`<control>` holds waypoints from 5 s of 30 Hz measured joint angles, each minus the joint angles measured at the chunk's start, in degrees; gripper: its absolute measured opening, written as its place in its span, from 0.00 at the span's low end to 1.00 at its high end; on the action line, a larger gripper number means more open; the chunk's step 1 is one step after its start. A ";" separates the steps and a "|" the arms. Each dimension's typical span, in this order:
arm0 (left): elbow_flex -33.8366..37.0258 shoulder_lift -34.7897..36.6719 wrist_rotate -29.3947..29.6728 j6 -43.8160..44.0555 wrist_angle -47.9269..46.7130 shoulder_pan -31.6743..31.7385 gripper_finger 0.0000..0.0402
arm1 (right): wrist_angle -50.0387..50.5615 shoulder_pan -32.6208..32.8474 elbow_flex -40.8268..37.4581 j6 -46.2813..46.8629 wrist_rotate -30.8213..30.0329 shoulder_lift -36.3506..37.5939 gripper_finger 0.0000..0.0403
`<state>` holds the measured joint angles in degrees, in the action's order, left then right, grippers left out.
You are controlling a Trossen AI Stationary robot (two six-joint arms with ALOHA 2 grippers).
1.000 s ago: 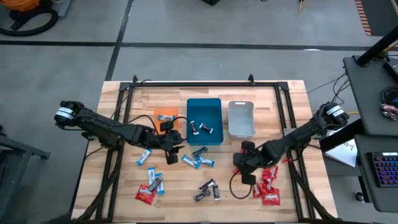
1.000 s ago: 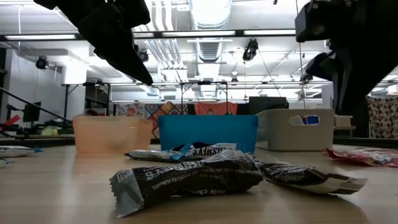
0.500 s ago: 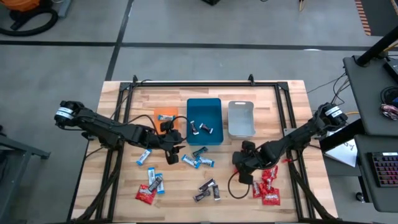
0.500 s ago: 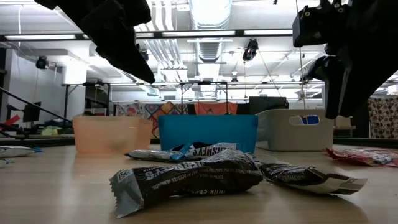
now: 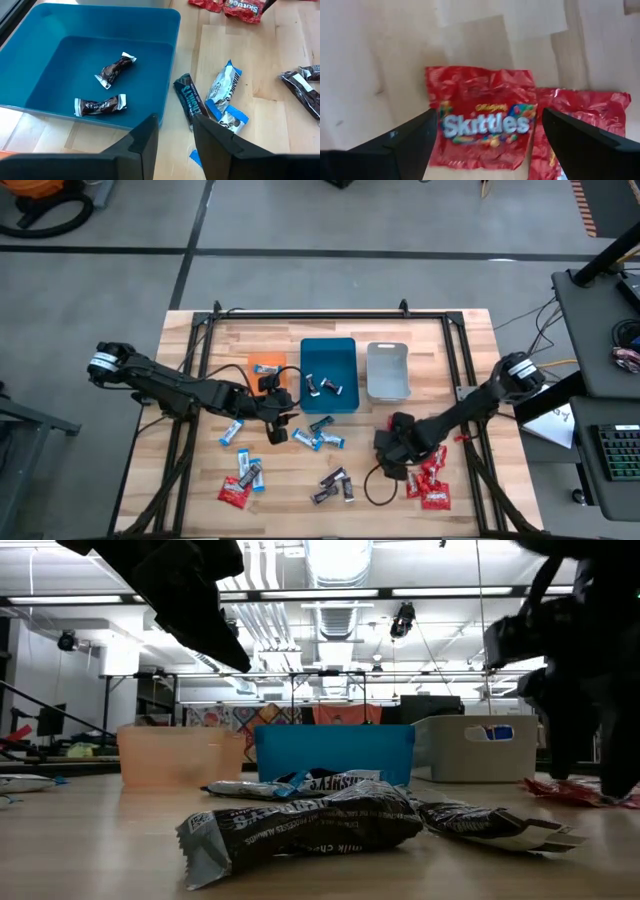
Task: Sort candy
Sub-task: Put the red candy into the gray bin, then put the white chocolate bar into the orange bin
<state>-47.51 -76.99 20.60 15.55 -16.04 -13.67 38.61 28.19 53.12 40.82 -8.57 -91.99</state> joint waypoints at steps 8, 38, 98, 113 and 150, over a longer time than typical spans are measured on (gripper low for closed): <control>0.00 0.00 0.02 0.00 0.11 0.00 0.22 | -0.54 -0.05 0.26 0.71 -0.20 -4.34 0.79; 0.04 0.00 0.03 -0.48 0.16 0.00 0.21 | -1.64 -1.54 -0.06 -1.87 -4.91 17.57 0.07; -1.79 -0.75 -6.25 -5.12 0.53 -4.51 0.38 | 4.36 -40.76 0.07 -11.69 -6.47 22.93 0.39; -1.57 -17.55 -5.98 -9.08 9.15 -7.94 0.58 | 3.91 -31.21 0.09 -9.07 -6.39 24.79 0.39; -1.89 -25.62 1.59 -8.94 10.92 -7.97 0.06 | 2.79 -26.93 0.11 -7.37 -6.44 24.81 0.39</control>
<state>-49.39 -102.61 22.19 6.61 -5.12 -21.63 41.40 1.26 53.23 33.45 -15.00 -67.18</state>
